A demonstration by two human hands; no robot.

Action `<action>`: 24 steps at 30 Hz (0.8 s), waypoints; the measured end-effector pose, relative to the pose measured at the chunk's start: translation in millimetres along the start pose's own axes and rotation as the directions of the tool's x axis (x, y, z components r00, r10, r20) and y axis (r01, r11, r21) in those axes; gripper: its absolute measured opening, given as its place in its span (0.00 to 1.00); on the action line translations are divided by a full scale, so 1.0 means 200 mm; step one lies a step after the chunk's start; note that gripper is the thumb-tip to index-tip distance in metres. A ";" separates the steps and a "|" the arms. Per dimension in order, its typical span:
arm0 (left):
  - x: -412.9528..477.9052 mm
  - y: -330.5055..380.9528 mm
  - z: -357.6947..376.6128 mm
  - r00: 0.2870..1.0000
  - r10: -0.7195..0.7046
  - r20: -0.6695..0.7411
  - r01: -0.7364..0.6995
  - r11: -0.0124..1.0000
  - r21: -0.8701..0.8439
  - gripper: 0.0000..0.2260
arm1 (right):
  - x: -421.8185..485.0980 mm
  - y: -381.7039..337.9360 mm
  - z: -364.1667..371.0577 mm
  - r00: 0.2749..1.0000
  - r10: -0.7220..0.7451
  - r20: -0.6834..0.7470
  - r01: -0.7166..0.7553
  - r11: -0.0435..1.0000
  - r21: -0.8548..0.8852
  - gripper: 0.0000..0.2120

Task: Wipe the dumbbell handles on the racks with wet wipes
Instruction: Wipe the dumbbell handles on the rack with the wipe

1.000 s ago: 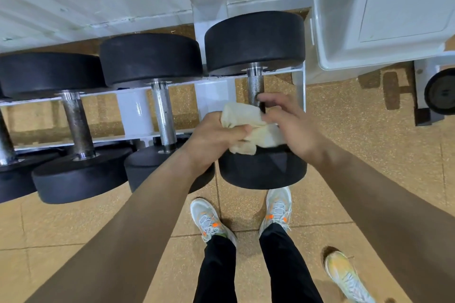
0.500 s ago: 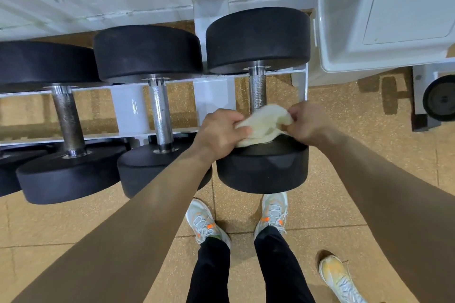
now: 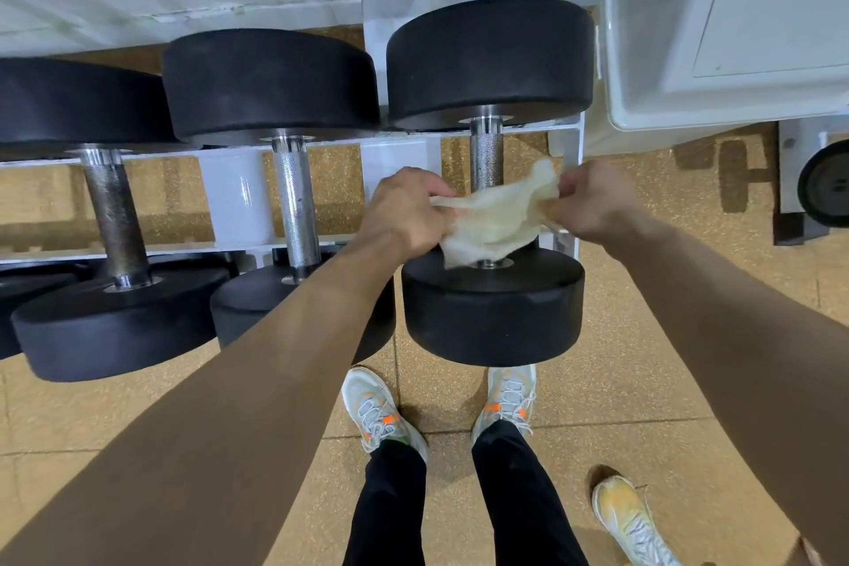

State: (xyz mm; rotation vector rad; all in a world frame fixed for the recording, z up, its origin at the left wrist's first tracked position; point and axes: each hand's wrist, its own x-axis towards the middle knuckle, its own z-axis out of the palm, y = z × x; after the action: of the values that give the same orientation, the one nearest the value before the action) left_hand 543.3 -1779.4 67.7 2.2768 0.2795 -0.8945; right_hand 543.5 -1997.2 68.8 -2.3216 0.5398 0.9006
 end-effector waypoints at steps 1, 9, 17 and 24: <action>0.02 -0.02 0.00 0.996 -0.076 -0.041 0.072 0.994 -0.081 0.06 | 0.01 -0.03 -0.01 0.999 -0.032 -0.020 0.034 0.996 0.083 0.06; 0.09 0.11 0.07 0.939 -0.292 -0.180 0.147 0.816 -0.559 0.13 | 0.11 -0.08 0.05 0.987 0.144 -0.073 -0.118 0.952 0.283 0.08; 0.11 0.01 0.02 0.870 -0.423 -0.255 0.287 0.853 -0.437 0.06 | 0.09 -0.21 0.08 0.993 0.073 -0.093 -0.008 0.823 0.569 0.12; -0.09 0.18 -0.06 0.986 -0.068 -0.153 -0.025 0.844 -0.536 0.02 | 0.07 -0.08 0.00 0.957 0.289 -0.008 -0.269 0.900 0.345 0.09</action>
State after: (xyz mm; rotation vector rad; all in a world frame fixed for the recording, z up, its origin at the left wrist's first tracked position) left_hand 551.2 -1799.4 104.3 1.8191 0.5578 -0.5420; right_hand 563.0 -1987.3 64.7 -1.9891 0.9928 0.7925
